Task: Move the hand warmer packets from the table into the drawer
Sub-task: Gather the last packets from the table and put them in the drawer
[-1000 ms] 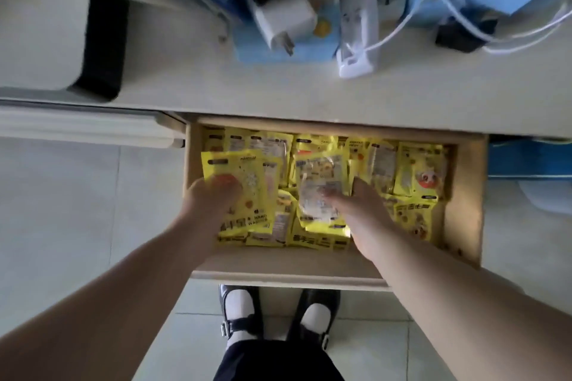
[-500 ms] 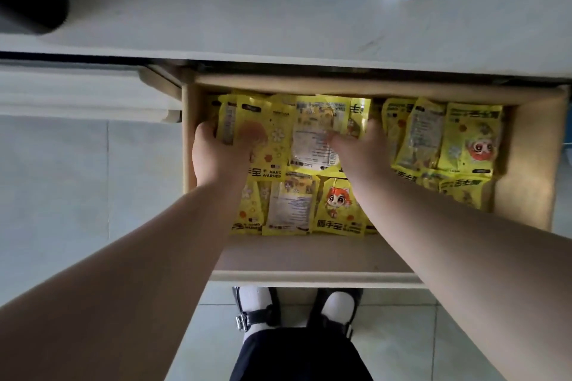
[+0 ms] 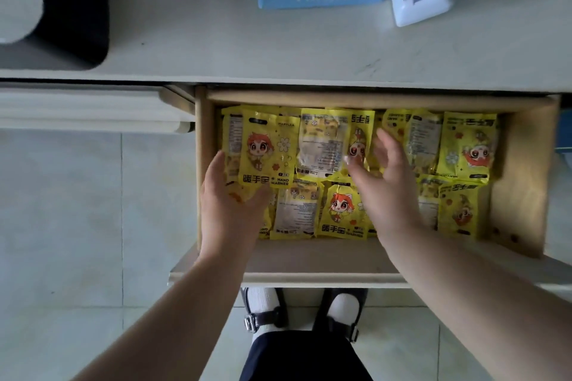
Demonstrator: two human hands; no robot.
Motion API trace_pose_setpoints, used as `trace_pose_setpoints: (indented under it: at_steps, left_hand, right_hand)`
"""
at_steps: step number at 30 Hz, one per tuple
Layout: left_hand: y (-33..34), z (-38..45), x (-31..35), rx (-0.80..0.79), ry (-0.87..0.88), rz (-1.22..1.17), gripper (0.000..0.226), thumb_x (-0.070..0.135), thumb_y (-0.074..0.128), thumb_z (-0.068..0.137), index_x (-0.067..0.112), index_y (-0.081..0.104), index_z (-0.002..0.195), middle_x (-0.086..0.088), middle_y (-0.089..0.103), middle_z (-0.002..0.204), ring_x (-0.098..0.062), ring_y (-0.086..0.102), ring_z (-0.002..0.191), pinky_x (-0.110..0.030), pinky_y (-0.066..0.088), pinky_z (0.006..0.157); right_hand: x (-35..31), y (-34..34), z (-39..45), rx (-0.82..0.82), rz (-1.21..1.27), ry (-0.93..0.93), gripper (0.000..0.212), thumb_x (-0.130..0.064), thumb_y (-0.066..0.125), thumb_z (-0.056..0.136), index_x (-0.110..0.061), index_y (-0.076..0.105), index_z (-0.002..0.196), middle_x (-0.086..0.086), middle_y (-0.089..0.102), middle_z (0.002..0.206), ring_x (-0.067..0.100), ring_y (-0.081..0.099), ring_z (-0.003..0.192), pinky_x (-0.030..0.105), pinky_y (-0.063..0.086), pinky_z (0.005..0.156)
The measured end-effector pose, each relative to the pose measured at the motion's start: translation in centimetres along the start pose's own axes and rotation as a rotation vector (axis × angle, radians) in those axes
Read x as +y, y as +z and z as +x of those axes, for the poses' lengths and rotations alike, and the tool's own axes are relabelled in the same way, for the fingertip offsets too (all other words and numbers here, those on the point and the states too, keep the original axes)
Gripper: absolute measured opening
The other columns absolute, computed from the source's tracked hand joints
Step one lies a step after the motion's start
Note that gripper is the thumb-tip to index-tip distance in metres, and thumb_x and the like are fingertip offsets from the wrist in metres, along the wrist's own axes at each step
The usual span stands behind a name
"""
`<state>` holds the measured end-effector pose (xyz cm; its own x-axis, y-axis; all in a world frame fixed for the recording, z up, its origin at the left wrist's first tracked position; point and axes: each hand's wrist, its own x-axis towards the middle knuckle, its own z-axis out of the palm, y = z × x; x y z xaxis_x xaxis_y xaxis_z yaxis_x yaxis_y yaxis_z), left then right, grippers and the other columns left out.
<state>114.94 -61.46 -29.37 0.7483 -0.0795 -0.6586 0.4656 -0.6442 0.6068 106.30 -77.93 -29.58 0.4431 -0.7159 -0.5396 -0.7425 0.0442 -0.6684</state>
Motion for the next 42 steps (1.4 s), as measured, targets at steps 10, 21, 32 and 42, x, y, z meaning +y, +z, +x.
trace_pose_setpoints:
  at_steps: [10, 21, 32, 42]
  left_hand:
    - [-1.5, -10.1, -2.8, -0.303, -0.801, -0.558, 0.026, 0.026, 0.057, 0.084, 0.002, 0.068, 0.088, -0.011, 0.073, 0.072, -0.017, 0.068, 0.059, -0.029, 0.057, 0.055]
    - [0.6, -9.4, -2.6, -0.332, -0.849, -0.597, 0.036, 0.032, 0.066, 0.073, 0.009, 0.062, 0.1, -0.015, 0.071, 0.106, -0.024, 0.067, 0.1, -0.046, 0.046, 0.098]
    - [1.0, -6.7, 1.1, -0.39, -0.698, -0.695, 0.055, 0.034, 0.067, 0.064, 0.01, 0.061, 0.114, -0.015, 0.071, 0.106, -0.024, 0.064, 0.108, -0.043, 0.048, 0.093]
    - [2.0, -0.8, 9.7, -0.411, -0.495, -0.698, 0.043, 0.052, 0.058, 0.083, 0.015, 0.059, 0.106, -0.019, 0.061, 0.113, -0.034, 0.06, 0.111, -0.05, 0.042, 0.102]
  right_hand:
    - [4.2, -5.1, -11.6, -0.361, 0.336, 0.424, 0.008, -0.01, 0.061, 0.085, -0.01, 0.069, 0.085, 0.007, 0.071, 0.077, 0.015, 0.066, 0.073, 0.028, 0.057, 0.074]
    - [6.6, -6.0, -11.8, -0.243, 0.472, 0.728, 0.018, -0.021, 0.058, 0.089, -0.015, 0.055, 0.106, 0.008, 0.062, 0.117, 0.017, 0.057, 0.118, 0.036, 0.046, 0.1]
    - [3.5, -6.1, -6.9, -0.185, 0.642, 0.748, 0.064, -0.043, 0.067, 0.067, -0.012, 0.046, 0.119, 0.013, 0.049, 0.131, 0.021, 0.049, 0.126, 0.043, 0.043, 0.104]
    - [-4.0, -8.0, 1.9, -0.072, 0.807, 0.667, 0.085, -0.05, 0.074, 0.068, -0.031, 0.034, 0.141, 0.018, 0.03, 0.148, 0.03, 0.042, 0.129, 0.057, 0.045, 0.097]
